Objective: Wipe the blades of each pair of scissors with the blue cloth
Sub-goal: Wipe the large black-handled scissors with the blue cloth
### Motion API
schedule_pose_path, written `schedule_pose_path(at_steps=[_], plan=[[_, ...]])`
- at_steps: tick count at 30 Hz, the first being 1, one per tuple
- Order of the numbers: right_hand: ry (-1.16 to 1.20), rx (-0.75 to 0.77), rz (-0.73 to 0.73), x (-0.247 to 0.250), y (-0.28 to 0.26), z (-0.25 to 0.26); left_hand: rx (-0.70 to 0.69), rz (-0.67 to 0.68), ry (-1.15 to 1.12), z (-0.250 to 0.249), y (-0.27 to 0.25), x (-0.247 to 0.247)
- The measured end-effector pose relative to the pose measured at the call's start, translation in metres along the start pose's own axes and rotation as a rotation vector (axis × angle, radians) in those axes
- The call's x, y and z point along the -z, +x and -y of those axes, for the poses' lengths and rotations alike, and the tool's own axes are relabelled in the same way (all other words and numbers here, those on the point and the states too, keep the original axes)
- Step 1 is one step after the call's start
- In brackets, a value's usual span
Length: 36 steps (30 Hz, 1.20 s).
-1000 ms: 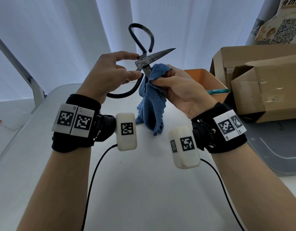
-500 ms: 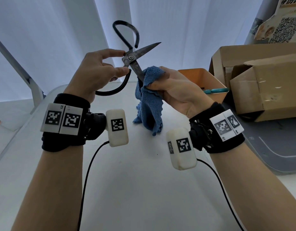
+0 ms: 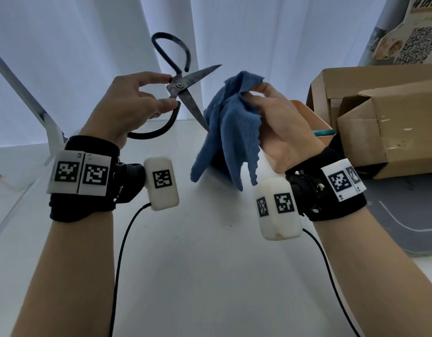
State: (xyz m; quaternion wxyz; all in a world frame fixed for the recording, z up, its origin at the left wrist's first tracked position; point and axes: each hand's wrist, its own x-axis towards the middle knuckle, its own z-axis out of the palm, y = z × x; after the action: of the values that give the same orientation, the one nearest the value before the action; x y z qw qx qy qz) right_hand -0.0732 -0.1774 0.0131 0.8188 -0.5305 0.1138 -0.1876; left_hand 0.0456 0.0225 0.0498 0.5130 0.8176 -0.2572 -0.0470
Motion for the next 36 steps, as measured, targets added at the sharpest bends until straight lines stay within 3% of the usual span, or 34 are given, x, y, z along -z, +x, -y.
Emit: schedule_pose_path(at_steps=[5,10,19,26,33,36], plan=[[0.233,0.106,0.107,-0.003,0.001,0.000,-0.037,0.095,-0.020,-0.007,-0.002,-0.010],[0.117,0.090,0.170,-0.007,-0.001,-0.007,-0.062,0.145,-0.041,-0.013,-0.005,-0.017],[-0.113,0.013,-0.018,-0.015,-0.002,-0.016,-0.117,0.197,-0.022,-0.017,-0.007,-0.030],[-0.183,-0.047,0.035,-0.011,0.000,-0.014,-0.110,0.145,-0.020,-0.015,-0.006,-0.027],[-0.127,-0.019,-0.027,-0.012,0.000,-0.017,-0.094,0.230,0.039,-0.017,-0.008,-0.030],[-0.183,-0.024,-0.006,-0.014,0.001,-0.019,-0.094,0.179,0.037,-0.015,-0.006,-0.028]])
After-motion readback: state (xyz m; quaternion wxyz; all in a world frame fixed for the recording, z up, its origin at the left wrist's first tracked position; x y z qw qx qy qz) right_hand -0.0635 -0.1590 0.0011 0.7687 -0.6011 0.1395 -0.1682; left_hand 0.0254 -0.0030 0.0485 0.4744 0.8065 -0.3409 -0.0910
